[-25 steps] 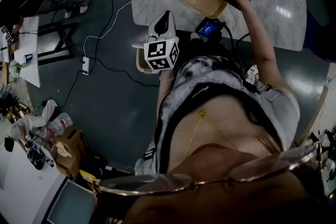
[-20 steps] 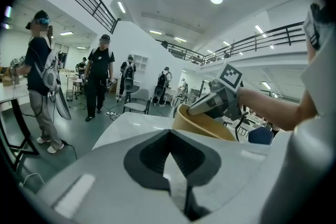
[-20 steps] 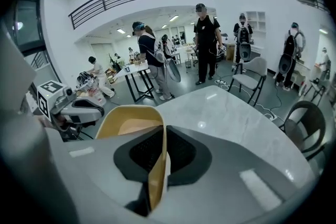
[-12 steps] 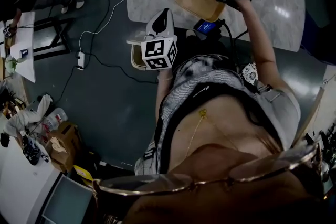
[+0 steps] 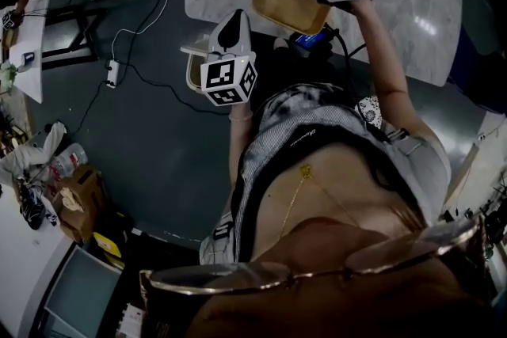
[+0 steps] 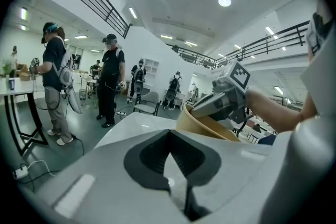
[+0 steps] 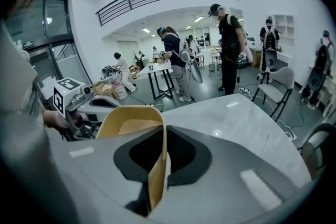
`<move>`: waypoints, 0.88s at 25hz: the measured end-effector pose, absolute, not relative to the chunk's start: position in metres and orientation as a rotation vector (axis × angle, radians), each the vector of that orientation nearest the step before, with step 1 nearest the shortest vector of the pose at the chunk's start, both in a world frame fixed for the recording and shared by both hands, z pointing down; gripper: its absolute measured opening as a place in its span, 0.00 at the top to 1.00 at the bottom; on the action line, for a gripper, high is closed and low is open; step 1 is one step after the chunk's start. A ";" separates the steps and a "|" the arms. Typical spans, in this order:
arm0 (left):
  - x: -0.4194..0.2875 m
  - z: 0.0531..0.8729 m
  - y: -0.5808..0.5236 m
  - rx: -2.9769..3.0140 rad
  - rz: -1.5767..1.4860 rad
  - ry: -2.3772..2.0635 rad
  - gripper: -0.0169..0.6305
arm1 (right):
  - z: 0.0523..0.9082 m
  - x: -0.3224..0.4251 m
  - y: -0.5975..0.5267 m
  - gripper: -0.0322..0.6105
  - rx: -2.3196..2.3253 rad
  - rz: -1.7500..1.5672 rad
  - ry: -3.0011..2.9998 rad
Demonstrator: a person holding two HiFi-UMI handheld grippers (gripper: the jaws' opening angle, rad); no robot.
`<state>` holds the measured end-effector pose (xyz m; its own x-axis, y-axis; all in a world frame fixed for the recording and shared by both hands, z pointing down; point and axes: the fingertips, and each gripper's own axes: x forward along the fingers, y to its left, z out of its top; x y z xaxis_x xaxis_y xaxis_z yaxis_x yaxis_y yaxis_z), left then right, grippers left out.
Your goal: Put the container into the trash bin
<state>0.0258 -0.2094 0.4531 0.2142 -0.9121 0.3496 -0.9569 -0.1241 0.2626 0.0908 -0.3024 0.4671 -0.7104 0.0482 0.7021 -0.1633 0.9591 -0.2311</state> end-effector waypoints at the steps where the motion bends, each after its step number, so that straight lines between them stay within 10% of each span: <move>1: 0.024 0.453 -0.208 2.060 0.143 -1.743 0.97 | 0.467 0.090 -0.301 0.89 0.064 0.349 -2.342; 22: -0.175 0.445 -0.018 1.694 0.063 -2.122 0.97 | 0.476 -0.124 -0.115 0.89 -0.329 0.195 -2.369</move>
